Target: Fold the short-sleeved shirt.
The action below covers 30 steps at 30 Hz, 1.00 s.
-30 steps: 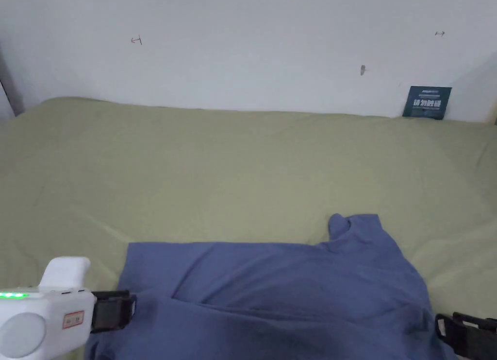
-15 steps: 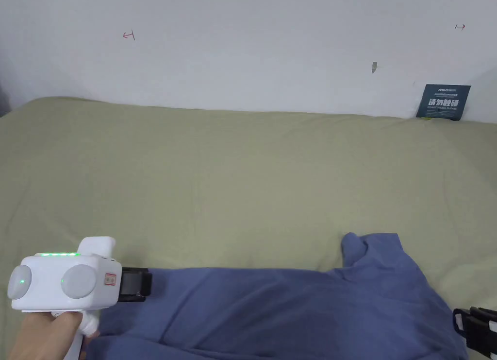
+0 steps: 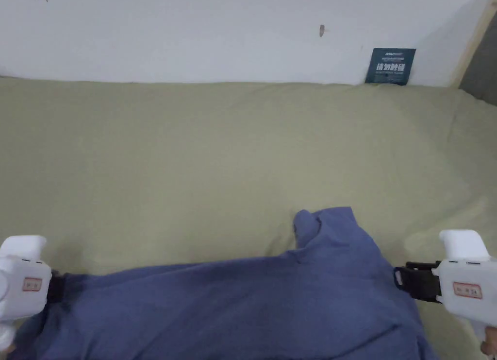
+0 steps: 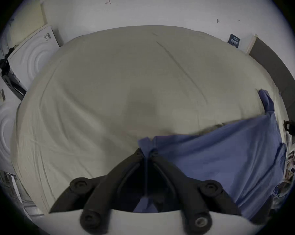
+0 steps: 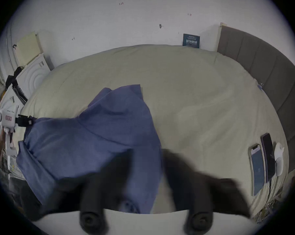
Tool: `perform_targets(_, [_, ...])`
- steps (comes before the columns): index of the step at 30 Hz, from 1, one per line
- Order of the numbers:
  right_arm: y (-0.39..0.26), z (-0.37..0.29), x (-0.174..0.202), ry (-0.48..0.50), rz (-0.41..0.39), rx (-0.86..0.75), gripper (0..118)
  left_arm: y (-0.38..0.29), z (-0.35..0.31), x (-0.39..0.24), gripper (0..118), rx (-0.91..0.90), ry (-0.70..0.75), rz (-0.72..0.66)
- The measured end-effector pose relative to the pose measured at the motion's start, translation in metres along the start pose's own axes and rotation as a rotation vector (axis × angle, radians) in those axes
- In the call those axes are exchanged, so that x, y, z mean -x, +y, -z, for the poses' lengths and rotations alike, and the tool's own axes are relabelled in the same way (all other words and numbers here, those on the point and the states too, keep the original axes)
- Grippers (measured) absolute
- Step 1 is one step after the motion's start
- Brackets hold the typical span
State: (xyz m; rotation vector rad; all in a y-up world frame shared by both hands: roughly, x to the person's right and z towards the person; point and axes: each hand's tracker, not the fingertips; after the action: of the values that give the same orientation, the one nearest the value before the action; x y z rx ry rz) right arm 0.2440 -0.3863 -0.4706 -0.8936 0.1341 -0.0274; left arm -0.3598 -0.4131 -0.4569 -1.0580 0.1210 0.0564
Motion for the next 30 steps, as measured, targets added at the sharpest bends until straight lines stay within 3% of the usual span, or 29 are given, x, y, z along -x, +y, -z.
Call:
perform_targets(1, [0.008,0.009,-0.002,0.001,0.002,0.015,74,0.000,0.001,0.001,1,0.001,-0.001,-0.003])
perform_targets(8, [0.024,0.078,-0.005,-0.004,-0.024,0.215,75,0.001,0.009,-0.002,1,-0.002,0.015,0.003])
perform_targets(10, [0.020,0.077,-0.004,-0.017,-0.032,0.189,68,0.002,0.009,0.000,1,-0.005,0.012,-0.005])
perform_targets(11, [0.021,0.071,-0.003,-0.017,-0.049,0.174,47,0.000,0.007,0.000,1,-0.006,0.009,-0.007])
perform_targets(12, [0.023,0.063,-0.004,-0.037,-0.067,0.131,4,0.000,0.003,0.001,1,-0.011,0.005,-0.006])
perform_targets(15, [0.032,0.037,-0.007,0.009,-0.011,0.064,4,0.000,-0.014,0.005,1,-0.030,-0.013,0.001])
perform_targets(22, [0.013,-0.071,0.003,0.055,-0.033,-0.060,4,-0.023,-0.093,0.026,1,-0.131,-0.056,-0.007])
perform_targets(30, [-0.050,-0.157,0.011,0.081,-0.094,-0.122,4,-0.099,-0.173,0.044,1,-0.215,-0.119,0.001])
